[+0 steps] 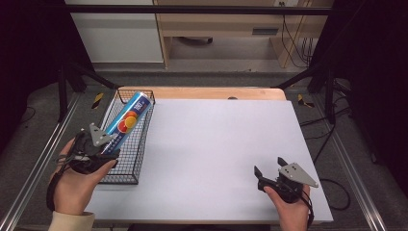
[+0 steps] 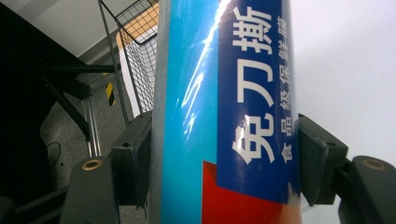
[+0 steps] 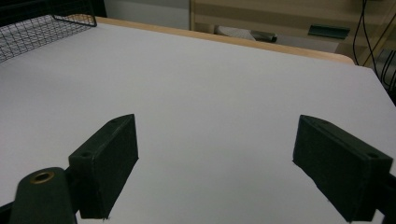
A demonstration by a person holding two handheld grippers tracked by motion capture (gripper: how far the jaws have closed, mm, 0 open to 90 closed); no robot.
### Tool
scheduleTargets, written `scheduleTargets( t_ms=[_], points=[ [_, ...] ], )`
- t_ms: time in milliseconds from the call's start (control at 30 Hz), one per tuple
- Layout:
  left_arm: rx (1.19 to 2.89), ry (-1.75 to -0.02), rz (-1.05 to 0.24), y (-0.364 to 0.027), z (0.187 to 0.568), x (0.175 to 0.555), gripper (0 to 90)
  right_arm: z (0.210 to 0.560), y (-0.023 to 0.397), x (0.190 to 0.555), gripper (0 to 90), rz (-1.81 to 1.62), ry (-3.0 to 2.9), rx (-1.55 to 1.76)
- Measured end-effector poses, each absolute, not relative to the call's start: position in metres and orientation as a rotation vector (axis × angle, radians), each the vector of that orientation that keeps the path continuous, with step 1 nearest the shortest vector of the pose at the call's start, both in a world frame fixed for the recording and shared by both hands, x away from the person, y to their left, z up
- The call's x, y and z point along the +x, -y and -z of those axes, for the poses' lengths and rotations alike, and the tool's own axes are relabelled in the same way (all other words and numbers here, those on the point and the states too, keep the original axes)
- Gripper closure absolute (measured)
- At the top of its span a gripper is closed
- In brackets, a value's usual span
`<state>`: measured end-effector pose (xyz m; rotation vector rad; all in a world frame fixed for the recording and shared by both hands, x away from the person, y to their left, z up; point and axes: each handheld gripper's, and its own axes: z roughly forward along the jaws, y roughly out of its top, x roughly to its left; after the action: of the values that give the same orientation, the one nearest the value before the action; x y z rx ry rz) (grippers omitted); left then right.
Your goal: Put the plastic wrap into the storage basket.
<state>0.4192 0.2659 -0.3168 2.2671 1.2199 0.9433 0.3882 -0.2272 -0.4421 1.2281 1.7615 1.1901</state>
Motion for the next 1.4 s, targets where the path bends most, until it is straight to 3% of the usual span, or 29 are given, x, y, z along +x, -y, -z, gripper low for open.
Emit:
scheduleTargets(
  t_ms=[1400],
  points=[
    [2.305,-1.302,-0.919,-0.274,0.336,0.427,32.2,0.442,0.227,0.388,14.2,-1.191,-1.765,1.226]
  ],
)
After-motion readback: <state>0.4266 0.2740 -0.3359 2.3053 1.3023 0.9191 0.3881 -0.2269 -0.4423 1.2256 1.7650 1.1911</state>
